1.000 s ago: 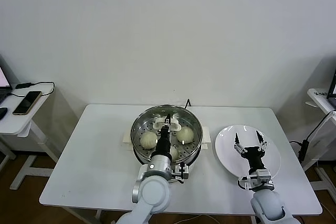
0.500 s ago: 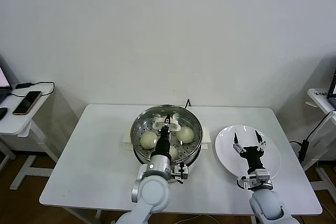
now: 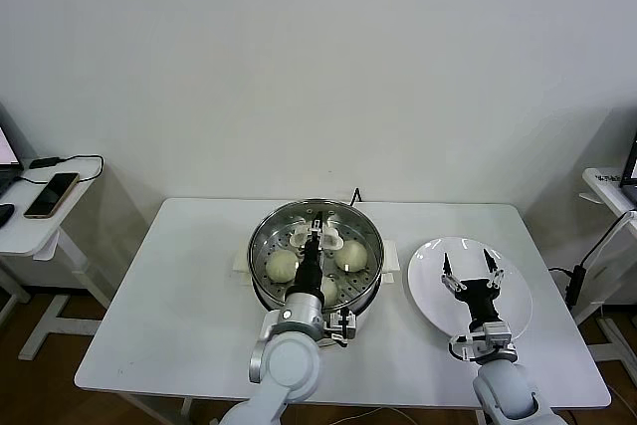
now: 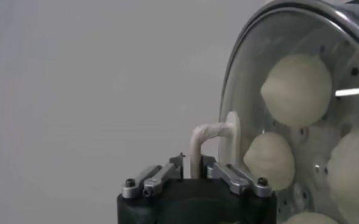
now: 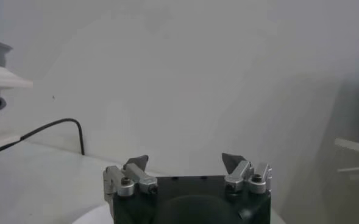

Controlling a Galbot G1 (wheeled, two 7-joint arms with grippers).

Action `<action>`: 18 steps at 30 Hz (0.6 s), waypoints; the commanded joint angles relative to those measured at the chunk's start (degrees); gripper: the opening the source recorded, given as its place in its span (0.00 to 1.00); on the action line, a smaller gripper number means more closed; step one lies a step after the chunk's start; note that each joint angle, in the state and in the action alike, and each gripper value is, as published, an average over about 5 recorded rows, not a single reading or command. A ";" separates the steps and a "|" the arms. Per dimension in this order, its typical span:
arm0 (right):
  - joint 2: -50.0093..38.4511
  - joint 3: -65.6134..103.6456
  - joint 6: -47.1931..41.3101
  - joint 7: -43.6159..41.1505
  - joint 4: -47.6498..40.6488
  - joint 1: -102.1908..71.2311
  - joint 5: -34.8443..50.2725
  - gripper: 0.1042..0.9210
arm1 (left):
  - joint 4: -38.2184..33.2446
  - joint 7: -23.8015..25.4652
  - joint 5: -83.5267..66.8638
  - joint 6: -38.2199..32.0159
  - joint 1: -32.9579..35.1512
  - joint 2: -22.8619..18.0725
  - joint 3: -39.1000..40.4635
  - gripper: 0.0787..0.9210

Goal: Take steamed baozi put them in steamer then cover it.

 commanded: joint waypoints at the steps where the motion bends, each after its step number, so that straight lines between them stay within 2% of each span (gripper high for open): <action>1: 0.14 -0.12 0.24 -0.21 -0.02 0.05 -0.03 0.88 | -1.48 0.43 0.09 -0.23 0.45 0.24 -0.15 0.45; 11: 0.50 -1.27 0.13 -0.33 -0.44 1.35 0.00 0.88 | -7.64 0.96 -1.40 -0.47 3.13 3.00 0.06 0.78; 18: 0.64 -2.35 -0.25 -0.10 -1.27 3.40 0.57 0.88 | -15.54 1.45 -3.89 -0.57 7.40 6.84 -0.04 0.84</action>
